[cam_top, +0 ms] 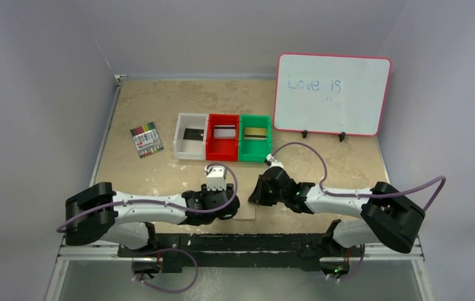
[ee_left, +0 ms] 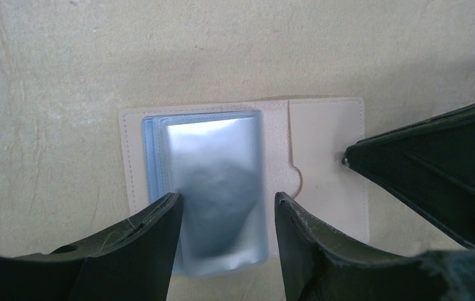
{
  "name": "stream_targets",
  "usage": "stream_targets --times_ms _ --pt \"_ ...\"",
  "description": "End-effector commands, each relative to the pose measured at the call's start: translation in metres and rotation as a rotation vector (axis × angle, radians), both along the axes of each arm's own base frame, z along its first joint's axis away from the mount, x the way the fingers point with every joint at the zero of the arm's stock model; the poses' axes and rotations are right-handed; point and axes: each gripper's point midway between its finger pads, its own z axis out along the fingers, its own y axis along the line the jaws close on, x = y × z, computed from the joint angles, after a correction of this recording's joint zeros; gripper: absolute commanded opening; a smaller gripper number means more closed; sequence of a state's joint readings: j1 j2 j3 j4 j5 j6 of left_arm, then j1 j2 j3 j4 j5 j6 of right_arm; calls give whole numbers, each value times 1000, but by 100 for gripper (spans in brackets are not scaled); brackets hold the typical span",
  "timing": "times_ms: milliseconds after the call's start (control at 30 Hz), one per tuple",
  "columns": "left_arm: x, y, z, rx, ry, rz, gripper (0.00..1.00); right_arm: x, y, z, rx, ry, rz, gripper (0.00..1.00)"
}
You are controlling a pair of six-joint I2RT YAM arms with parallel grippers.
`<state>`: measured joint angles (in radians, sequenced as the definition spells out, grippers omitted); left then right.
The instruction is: Take the credit cards out of the card holder
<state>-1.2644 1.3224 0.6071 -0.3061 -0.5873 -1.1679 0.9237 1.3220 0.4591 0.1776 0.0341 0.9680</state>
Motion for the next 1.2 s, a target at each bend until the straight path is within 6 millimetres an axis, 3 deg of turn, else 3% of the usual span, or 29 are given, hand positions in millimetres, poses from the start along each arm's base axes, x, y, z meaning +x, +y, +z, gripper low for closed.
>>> stream_targets --times_ms 0,133,400,533,667,967,1167 --pt "5 9 1 112 -30 30 56 4 5 4 15 -14 3 18" --pt "4 2 3 182 -53 7 56 4 7 2 13 -13 9 18" --pt "2 -18 18 105 -90 -8 56 4 6 2 13 -16 9 18" --pt "-7 -40 18 -44 -56 -55 54 4 4 4 17 -25 1 18" --pt "-12 -65 21 -236 -37 -90 59 4 2 8 32 -34 -12 20" --pt "-8 -103 43 -318 -57 -171 59 6 -13 35 90 -99 -87 29" --pt "-10 -109 25 -290 -22 -171 58 6 -38 44 93 -103 -213 32"
